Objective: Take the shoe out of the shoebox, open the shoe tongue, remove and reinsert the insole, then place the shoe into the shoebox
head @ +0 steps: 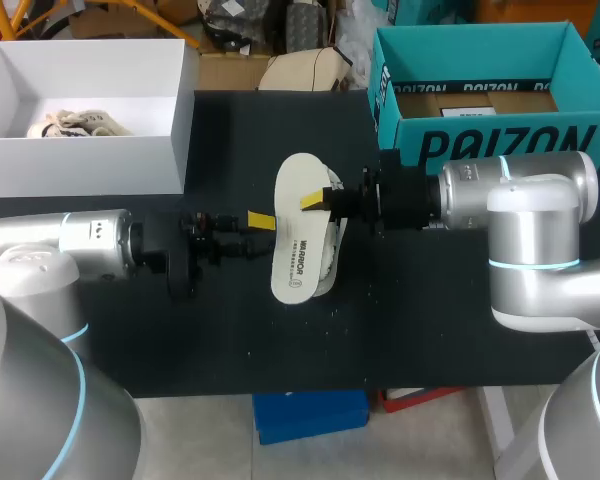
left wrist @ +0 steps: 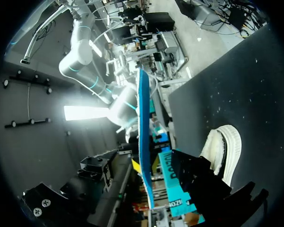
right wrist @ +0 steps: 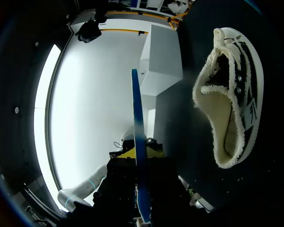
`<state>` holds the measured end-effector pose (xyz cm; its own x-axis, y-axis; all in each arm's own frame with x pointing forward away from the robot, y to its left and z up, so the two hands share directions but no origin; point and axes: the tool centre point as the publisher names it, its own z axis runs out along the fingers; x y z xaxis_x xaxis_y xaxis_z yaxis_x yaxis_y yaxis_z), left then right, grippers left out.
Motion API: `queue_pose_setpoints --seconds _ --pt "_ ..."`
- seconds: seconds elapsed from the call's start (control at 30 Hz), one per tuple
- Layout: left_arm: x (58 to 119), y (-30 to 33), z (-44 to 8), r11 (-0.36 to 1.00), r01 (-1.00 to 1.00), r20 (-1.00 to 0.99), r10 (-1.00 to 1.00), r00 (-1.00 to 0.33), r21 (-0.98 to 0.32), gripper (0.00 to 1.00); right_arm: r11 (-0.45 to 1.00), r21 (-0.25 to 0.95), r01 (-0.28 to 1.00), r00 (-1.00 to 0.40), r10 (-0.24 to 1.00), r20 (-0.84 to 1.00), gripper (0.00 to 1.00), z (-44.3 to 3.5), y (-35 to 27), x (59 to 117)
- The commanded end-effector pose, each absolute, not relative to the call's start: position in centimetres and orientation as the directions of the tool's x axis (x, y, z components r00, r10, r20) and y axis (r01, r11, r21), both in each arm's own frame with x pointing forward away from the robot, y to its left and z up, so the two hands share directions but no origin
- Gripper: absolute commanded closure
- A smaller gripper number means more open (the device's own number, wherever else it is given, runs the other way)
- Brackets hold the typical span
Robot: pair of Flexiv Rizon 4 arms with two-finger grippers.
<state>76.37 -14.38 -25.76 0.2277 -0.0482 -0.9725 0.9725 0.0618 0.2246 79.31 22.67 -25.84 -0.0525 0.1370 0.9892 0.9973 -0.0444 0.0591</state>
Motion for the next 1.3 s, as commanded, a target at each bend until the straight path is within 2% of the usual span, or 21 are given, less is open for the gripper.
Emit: queue_pose_setpoints --seconds 0.03,0.1,0.23,0.5,0.53,0.6,0.63,0.67,0.83,0.87,0.9,1.3 --pt "76.5 -15.4 -26.0 0.056 0.972 -0.972 -0.049 0.23 0.228 0.44 -0.048 0.059 0.997 -0.052 0.138 0.989 1.0 -25.9 22.8 79.3" --pt "76.6 -15.9 -26.0 0.052 0.971 -0.971 -0.045 0.235 0.232 0.41 -0.048 0.059 0.997 -0.052 0.138 0.989 1.0 -25.9 22.8 79.3" --pt "77.2 -16.6 -25.8 0.049 0.97 -0.969 -0.05 0.24 0.238 0.44 -0.048 0.059 0.997 -0.052 0.138 0.989 1.0 -25.9 22.8 79.3" --pt "77.9 -18.1 -25.9 0.039 0.97 -0.969 -0.047 0.242 0.241 0.58 -0.048 0.059 0.997 -0.052 0.138 0.989 1.0 -25.9 22.8 79.3" --pt "78.0 -18.2 -25.9 0.04 0.97 -0.969 -0.046 0.242 0.241 0.61 -0.048 0.059 0.997 -0.052 0.138 0.989 1.0 -25.9 22.8 79.3" --pt "78.2 -18.6 -25.9 0.043 0.97 -0.97 -0.043 0.241 0.239 0.73 -0.048 0.059 0.997 -0.052 0.138 0.989 1.0 -25.9 22.8 79.3" --pt "78.3 -18.8 -25.9 0.042 0.97 -0.97 -0.043 0.24 0.238 0.83 -0.048 0.059 0.997 -0.052 0.138 0.989 1.0 -25.9 22.8 79.3" --pt "78.3 -19.0 -26.0 0.045 0.971 -0.971 -0.035 0.237 0.235 0.98 -0.048 0.059 0.997 -0.052 0.138 0.989 1.0 -25.9 22.8 79.3" --pt "78.3 -19.1 -26.4 0.062 0.972 -0.974 -0.001 0.228 0.228 1.0 -0.048 0.059 0.997 -0.052 0.138 0.989 1.0 -25.9 22.8 79.3" --pt "78.3 -19.0 -26.4 0.071 0.971 -0.973 0.012 0.229 0.229 1.0 -0.048 0.059 0.997 -0.052 0.138 0.989 0.64 -25.9 22.8 79.3" --pt "78.3 -18.8 -26.4 0.075 0.969 -0.972 0.024 0.233 0.234 1.0 -0.058 0.064 0.996 -0.056 0.13 0.99 0.0 -25.7 22.6 79.2" --pt "79.4 -15.5 -26.3 0.14 0.968 -0.976 0.092 0.198 0.21 1.0 -0.136 0.098 0.986 -0.069 0.203 0.977 0.0 -24.9 17.9 78.4"
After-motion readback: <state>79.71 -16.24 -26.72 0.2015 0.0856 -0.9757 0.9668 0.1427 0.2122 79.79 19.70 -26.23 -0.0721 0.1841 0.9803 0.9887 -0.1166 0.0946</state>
